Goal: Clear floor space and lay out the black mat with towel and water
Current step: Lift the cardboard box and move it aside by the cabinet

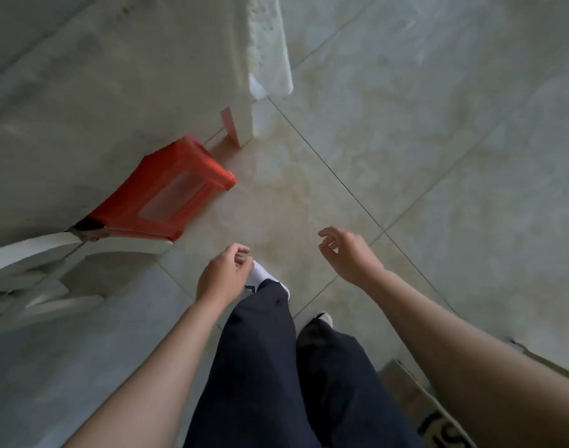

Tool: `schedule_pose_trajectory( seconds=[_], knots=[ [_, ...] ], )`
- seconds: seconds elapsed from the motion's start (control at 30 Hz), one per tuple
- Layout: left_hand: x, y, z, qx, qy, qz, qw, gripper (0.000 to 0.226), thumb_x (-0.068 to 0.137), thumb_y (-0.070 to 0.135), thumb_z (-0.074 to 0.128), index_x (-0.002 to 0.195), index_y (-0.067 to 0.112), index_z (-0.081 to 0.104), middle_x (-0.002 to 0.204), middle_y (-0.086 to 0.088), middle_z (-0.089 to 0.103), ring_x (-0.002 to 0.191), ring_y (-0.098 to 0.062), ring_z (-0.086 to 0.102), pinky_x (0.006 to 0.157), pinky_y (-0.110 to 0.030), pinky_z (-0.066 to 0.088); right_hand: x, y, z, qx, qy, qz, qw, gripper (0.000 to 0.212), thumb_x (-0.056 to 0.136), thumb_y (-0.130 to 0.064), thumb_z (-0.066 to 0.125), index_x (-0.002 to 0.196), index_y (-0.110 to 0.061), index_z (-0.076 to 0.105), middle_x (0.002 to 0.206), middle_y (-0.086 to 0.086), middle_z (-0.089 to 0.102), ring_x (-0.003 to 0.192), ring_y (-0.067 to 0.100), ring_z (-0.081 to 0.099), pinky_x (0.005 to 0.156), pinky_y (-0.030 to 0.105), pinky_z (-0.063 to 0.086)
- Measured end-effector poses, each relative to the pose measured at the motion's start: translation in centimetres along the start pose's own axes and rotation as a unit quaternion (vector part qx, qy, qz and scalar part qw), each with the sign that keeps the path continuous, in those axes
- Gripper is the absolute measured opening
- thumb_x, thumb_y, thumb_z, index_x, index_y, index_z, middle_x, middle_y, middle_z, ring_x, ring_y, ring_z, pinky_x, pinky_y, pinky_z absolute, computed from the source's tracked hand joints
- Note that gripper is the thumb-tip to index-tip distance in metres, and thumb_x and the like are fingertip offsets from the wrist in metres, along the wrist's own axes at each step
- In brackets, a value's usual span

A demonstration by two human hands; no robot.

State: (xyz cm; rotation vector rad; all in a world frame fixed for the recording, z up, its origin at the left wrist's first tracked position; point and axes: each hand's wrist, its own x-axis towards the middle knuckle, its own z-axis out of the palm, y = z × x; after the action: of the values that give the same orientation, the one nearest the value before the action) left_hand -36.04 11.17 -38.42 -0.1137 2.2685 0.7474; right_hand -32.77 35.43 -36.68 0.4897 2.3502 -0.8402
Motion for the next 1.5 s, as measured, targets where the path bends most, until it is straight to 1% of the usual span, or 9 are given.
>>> schedule_pose_trajectory(
  seconds=[0.27, 0.5, 0.67, 0.8, 0.93, 1.03, 1.17, 1.33, 1.5],
  knots=[
    [-5.5, 4.1, 11.1, 0.093, -0.085, 0.075, 0.989, 0.016, 0.091, 0.031, 0.055, 0.104, 0.025, 0.063, 0.1, 0.004, 0.064, 0.085, -0.019, 0.062, 0.073, -0.029, 0.047, -12.8, 13.6, 3.0, 0.113, 0.061, 0.137, 0.982, 0.03, 0.094, -0.023, 0.051, 0.12, -0.012, 0.062, 0.111, 0.006, 0.067, 0.102, 0.02, 0.062, 0.086, 0.031, 0.048],
    [-12.3, 8.4, 21.4, 0.174, -0.166, 0.146, 0.96, 0.017, 0.093, 0.022, 0.055, 0.105, 0.017, 0.064, 0.093, 0.006, 0.063, 0.084, -0.011, 0.055, 0.071, -0.023, 0.037, -24.8, 23.1, 8.4, 0.232, 0.123, 0.264, 0.928, 0.031, 0.094, -0.02, 0.05, 0.121, -0.01, 0.061, 0.119, 0.007, 0.065, 0.111, 0.021, 0.059, 0.093, 0.032, 0.045],
    [-17.1, 11.8, 29.8, 0.253, -0.258, 0.227, 0.905, 0.017, 0.092, 0.024, 0.055, 0.103, 0.016, 0.064, 0.096, 0.001, 0.068, 0.084, -0.014, 0.062, 0.077, -0.029, 0.048, -33.8, 28.8, 12.7, 0.32, 0.192, 0.379, 0.847, 0.028, 0.095, -0.021, 0.049, 0.119, -0.013, 0.06, 0.121, 0.004, 0.062, 0.11, 0.018, 0.057, 0.089, 0.027, 0.042],
    [-20.2, 13.6, 34.9, 0.323, -0.309, 0.294, 0.845, 0.016, 0.092, 0.024, 0.055, 0.102, 0.016, 0.064, 0.084, 0.009, 0.06, 0.074, -0.008, 0.057, 0.068, -0.025, 0.041, -38.8, 31.3, 14.8, 0.399, 0.248, 0.437, 0.767, 0.028, 0.096, -0.018, 0.05, 0.121, -0.01, 0.059, 0.122, 0.006, 0.059, 0.111, 0.019, 0.054, 0.09, 0.027, 0.042],
    [-22.8, 14.4, 39.9, 0.395, -0.359, 0.351, 0.769, 0.018, 0.092, 0.027, 0.056, 0.105, 0.017, 0.064, 0.086, 0.009, 0.061, 0.082, -0.014, 0.06, 0.069, -0.025, 0.041, -43.2, 33.5, 17.7, 0.452, 0.302, 0.481, 0.688, 0.025, 0.094, -0.017, 0.051, 0.117, -0.011, 0.061, 0.12, 0.005, 0.059, 0.11, 0.02, 0.055, 0.095, 0.033, 0.045],
    [-24.9, 14.3, 43.6, 0.458, -0.381, 0.393, 0.7, 0.019, 0.094, 0.031, 0.052, 0.108, 0.021, 0.061, 0.092, 0.009, 0.059, 0.084, -0.012, 0.056, 0.069, -0.025, 0.035, -46.0, 35.0, 20.5, 0.49, 0.349, 0.517, 0.61, 0.023, 0.092, -0.016, 0.053, 0.114, -0.012, 0.062, 0.117, 0.006, 0.059, 0.109, 0.022, 0.057, 0.094, 0.033, 0.046],
    [-27.6, 14.0, 48.0, 0.469, -0.416, 0.418, 0.657, 0.023, 0.095, 0.027, 0.053, 0.114, 0.017, 0.06, 0.101, 0.002, 0.064, 0.094, -0.019, 0.061, 0.072, -0.027, 0.04, -48.6, 36.1, 24.3, 0.536, 0.375, 0.554, 0.515, 0.028, 0.094, -0.021, 0.053, 0.122, -0.015, 0.056, 0.127, 0.004, 0.056, 0.116, 0.021, 0.054, 0.093, 0.033, 0.044],
    [-31.9, 14.0, 53.8, 0.456, -0.423, 0.439, 0.649, 0.021, 0.094, 0.019, 0.054, 0.114, 0.018, 0.061, 0.096, 0.004, 0.064, 0.092, -0.015, 0.061, 0.068, -0.023, 0.043, -51.6, 37.9, 29.2, 0.553, 0.4, 0.588, 0.434, 0.038, 0.093, -0.022, 0.055, 0.131, -0.018, 0.048, 0.139, 0.005, 0.046, 0.127, 0.022, 0.044, 0.099, 0.035, 0.041],
    [-35.8, 14.4, 60.0, 0.427, -0.396, 0.423, 0.695, 0.018, 0.091, 0.017, 0.059, 0.109, 0.017, 0.063, 0.088, 0.001, 0.064, 0.079, -0.018, 0.062, 0.057, -0.024, 0.04, -55.2, 39.5, 33.2, 0.524, 0.428, 0.644, 0.357, 0.047, 0.089, -0.016, 0.062, 0.133, -0.011, 0.046, 0.141, 0.012, 0.042, 0.13, 0.028, 0.037, 0.101, 0.035, 0.036]
  ],
)
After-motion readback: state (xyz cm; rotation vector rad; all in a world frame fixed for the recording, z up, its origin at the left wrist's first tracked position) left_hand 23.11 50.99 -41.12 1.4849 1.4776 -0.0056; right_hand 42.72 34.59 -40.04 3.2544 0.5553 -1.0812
